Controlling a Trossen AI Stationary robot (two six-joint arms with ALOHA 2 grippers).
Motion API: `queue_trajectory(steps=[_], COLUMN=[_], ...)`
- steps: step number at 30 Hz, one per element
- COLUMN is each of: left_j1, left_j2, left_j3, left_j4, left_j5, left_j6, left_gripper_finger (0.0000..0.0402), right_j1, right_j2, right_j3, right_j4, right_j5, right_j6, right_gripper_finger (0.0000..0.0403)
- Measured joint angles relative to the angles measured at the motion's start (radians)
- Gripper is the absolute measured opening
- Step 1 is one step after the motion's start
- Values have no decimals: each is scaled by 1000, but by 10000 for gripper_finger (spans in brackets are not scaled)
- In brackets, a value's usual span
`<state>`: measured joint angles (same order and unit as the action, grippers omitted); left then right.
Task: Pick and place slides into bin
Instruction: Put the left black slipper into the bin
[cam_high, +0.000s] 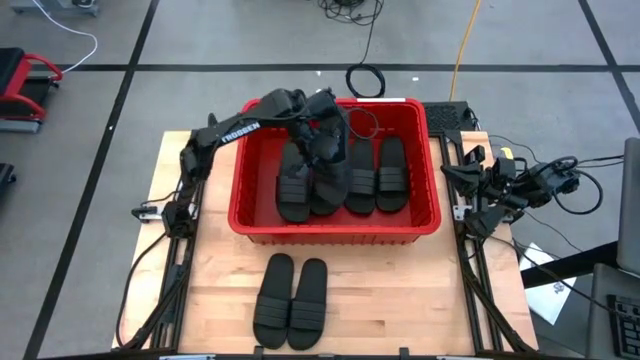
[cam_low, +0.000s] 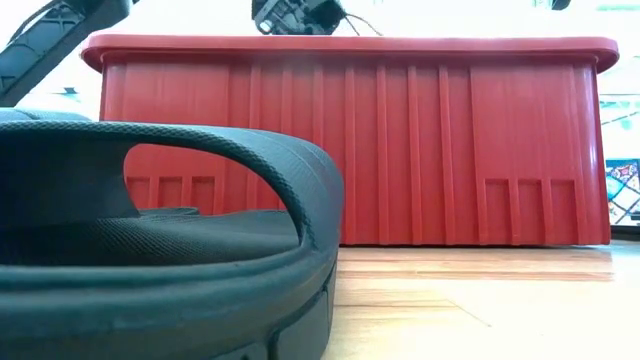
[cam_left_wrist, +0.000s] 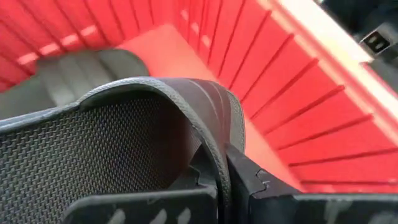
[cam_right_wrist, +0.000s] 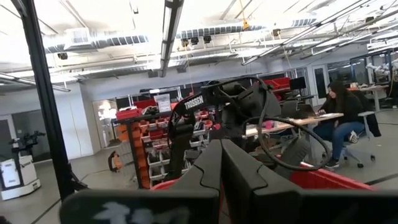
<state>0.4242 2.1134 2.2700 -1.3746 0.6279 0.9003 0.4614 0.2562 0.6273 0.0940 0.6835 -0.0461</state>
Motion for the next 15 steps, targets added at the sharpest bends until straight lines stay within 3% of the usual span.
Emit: queue_trajectory(steps=[8, 15], left_j1=[1, -5], left_j2=[121, 205], left_j3=[-3, -6], left_j4=[-53, -108], left_j5=[137, 147], left_j6=[-80, -72], left_gripper_finger=[0, 0], right_j1=[0, 0], right_j2=[0, 0], right_j3=[0, 0], right_j4=[0, 0], right_j5=[-4, -4], right_j6=[47, 61], right_gripper_finger=[0, 0])
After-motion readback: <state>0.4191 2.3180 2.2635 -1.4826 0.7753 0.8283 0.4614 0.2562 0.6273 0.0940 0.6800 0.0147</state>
